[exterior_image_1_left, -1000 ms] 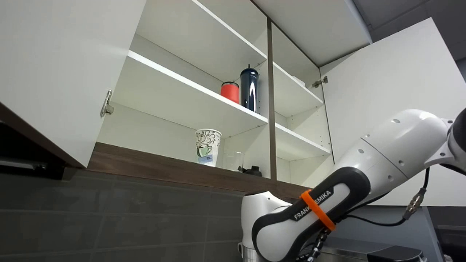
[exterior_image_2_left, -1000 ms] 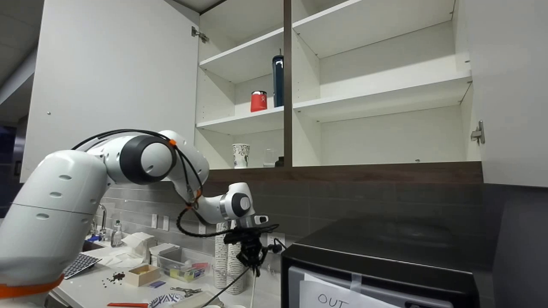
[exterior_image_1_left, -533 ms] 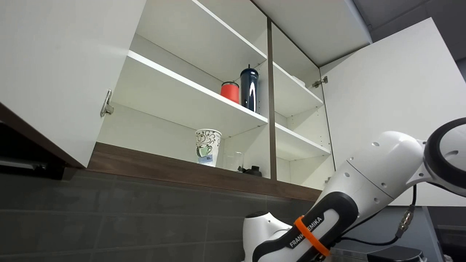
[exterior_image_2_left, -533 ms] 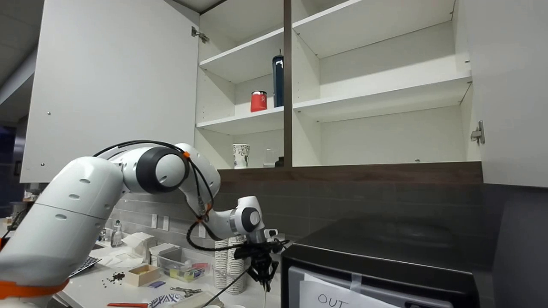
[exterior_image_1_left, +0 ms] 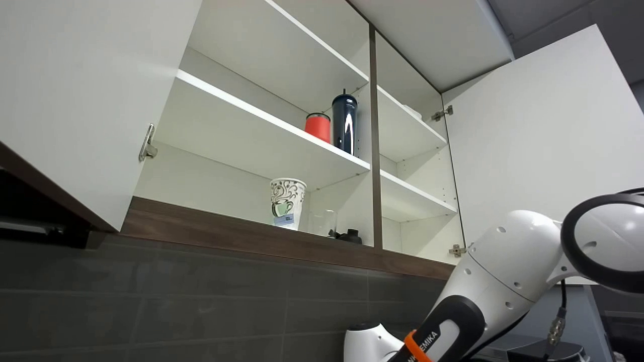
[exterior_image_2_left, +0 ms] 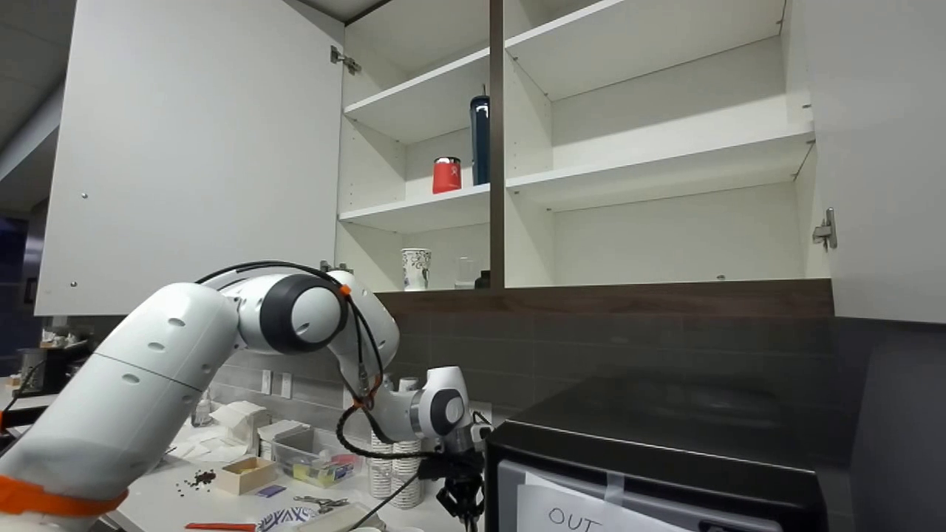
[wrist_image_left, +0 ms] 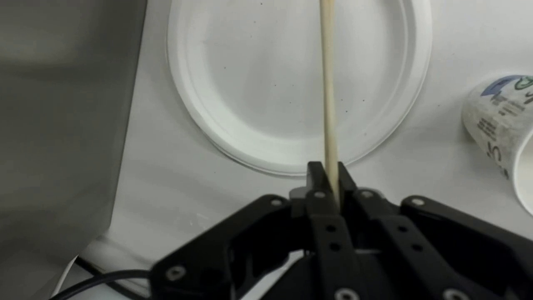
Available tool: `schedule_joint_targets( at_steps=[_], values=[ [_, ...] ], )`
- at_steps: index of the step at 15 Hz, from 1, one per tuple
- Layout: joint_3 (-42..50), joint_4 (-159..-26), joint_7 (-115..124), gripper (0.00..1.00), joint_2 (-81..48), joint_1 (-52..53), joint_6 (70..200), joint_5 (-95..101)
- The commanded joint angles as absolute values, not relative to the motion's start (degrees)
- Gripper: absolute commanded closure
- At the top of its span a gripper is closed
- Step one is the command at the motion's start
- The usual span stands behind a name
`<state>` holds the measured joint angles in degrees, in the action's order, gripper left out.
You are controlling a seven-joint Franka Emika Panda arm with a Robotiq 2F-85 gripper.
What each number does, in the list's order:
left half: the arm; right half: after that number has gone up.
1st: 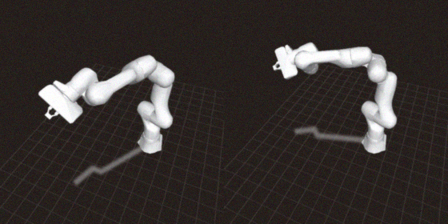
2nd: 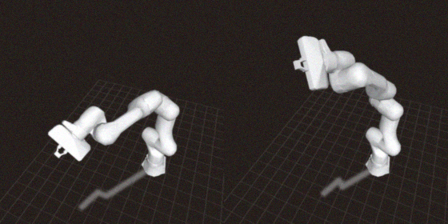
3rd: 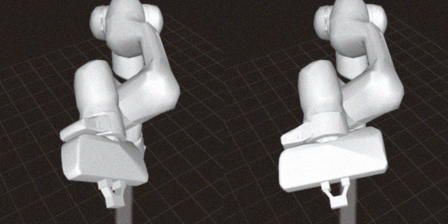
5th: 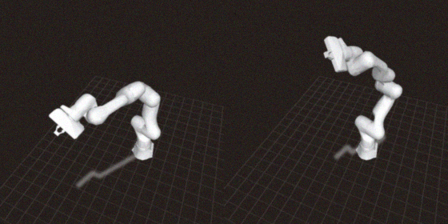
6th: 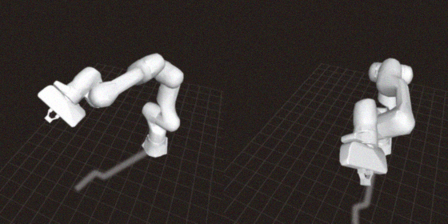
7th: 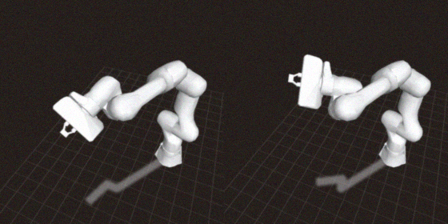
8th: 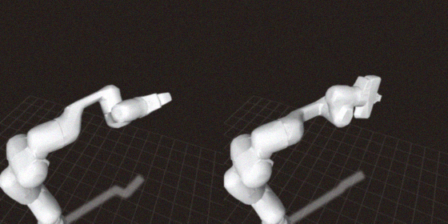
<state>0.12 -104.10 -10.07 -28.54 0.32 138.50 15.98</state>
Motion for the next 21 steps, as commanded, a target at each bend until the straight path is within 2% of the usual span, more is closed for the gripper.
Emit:
schedule_joint_targets(
  at_steps=[1,7,8,10,18,21],
  values=[
    [-0.41,-100.95,-12.34,0.98,-32.31,-0.82,137.75,13.34],
    [-0.45,-97.27,-13.16,0.97,-36.38,-1.20,136.46,11.97],
    [-0.46,-96.82,-13.28,0.73,-36.78,-1.20,136.30,11.90],
    [-0.44,-95.85,-13.29,0.62,-37.46,-1.10,135.23,11.69],
    [-0.42,-94.50,-12.99,0.01,-37.87,-1.09,133.82,11.11],
    [-0.55,-94.78,-12.73,0.00,-37.29,-1.20,133.83,10.41]
  ],
)
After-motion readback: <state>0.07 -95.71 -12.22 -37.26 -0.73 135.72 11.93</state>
